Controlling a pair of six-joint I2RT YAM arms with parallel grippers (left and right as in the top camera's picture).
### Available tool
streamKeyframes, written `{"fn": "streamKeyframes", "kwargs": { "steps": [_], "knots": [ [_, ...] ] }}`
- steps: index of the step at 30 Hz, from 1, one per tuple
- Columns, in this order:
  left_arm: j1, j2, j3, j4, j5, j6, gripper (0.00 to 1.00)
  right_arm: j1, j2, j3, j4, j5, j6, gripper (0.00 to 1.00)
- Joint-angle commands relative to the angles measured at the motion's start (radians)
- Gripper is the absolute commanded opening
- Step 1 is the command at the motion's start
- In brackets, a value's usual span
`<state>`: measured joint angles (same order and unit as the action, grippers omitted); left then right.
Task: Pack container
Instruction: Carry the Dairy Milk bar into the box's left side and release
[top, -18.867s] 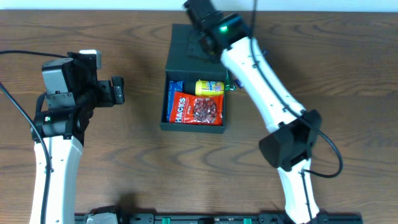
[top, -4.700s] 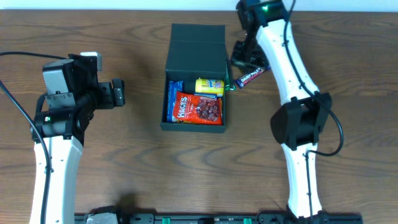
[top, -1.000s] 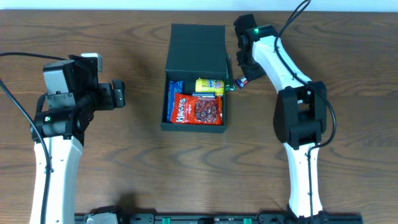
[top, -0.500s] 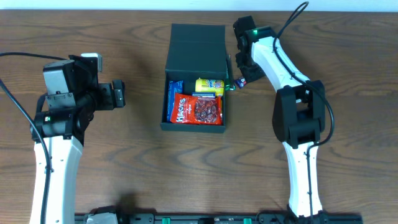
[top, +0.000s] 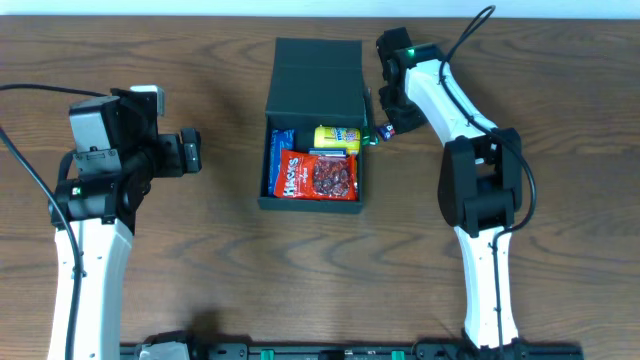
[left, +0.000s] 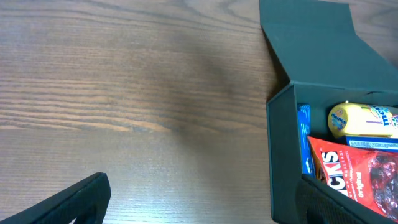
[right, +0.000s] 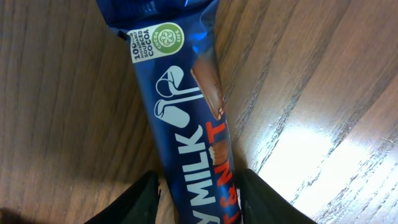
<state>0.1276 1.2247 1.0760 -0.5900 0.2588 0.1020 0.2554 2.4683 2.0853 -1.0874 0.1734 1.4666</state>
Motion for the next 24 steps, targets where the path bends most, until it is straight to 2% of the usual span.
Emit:
{"fn": "streamKeyframes", "kwargs": {
  "steps": [1,8,11,18,24],
  "knots": [
    [0.003,-0.010,0.029,-0.002,-0.003,-0.005,0.95,-0.019,0.038,-0.005,0.000,-0.006,-0.006,0.35],
    [0.003,-0.010,0.029,-0.001,-0.003,-0.005,0.95,-0.023,0.038,-0.005,-0.002,-0.009,-0.100,0.11],
    [0.003,-0.010,0.029,0.000,-0.003,-0.005,0.95,-0.027,0.038,-0.005,-0.001,-0.009,-0.160,0.06],
    [0.003,-0.010,0.029,0.000,-0.003,-0.005,0.95,-0.048,0.016,0.008,-0.001,-0.009,-0.333,0.05],
    [0.003,-0.010,0.029,0.000,-0.004,-0.005,0.95,-0.065,-0.045,0.079,0.002,-0.033,-0.597,0.02]
  ]
}}
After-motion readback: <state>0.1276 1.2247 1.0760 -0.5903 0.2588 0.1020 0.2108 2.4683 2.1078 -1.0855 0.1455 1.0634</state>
